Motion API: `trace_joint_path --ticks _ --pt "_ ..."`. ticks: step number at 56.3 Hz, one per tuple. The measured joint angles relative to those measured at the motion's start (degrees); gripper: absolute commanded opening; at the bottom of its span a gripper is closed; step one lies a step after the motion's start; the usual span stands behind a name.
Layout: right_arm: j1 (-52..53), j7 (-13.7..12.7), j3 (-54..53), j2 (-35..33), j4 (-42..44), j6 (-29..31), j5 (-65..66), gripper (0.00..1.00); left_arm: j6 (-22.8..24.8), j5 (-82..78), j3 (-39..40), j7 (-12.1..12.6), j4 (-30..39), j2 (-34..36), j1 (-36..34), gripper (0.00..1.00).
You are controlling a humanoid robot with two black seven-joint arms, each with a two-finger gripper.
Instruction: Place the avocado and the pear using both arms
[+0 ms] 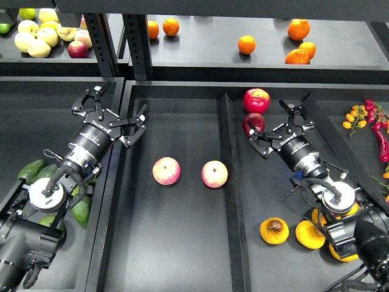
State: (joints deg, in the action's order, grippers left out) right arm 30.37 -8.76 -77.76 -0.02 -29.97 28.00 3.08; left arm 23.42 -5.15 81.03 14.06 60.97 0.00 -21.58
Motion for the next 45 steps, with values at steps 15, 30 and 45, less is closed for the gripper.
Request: trace_joint_path --ticks 15,30,45 --pt "-0.4 0.0 -3.0 0.0 0.4 0.0 4.3 1.0 0.7 2.4 -0.7 -3.0 -1.2 0.0 0.0 0.99" --pt "-0.6 0.1 -3.6 0.0 0.4 0.0 4.3 1.0 0.7 2.6 -1.1 -4.4 -1.3 0.0 0.0 0.99" --pt "-0.5 0.1 -3.8 0.0 0.4 0.0 4.3 1.0 0.7 2.8 -1.3 -7.2 -0.7 0.0 0.0 0.99"
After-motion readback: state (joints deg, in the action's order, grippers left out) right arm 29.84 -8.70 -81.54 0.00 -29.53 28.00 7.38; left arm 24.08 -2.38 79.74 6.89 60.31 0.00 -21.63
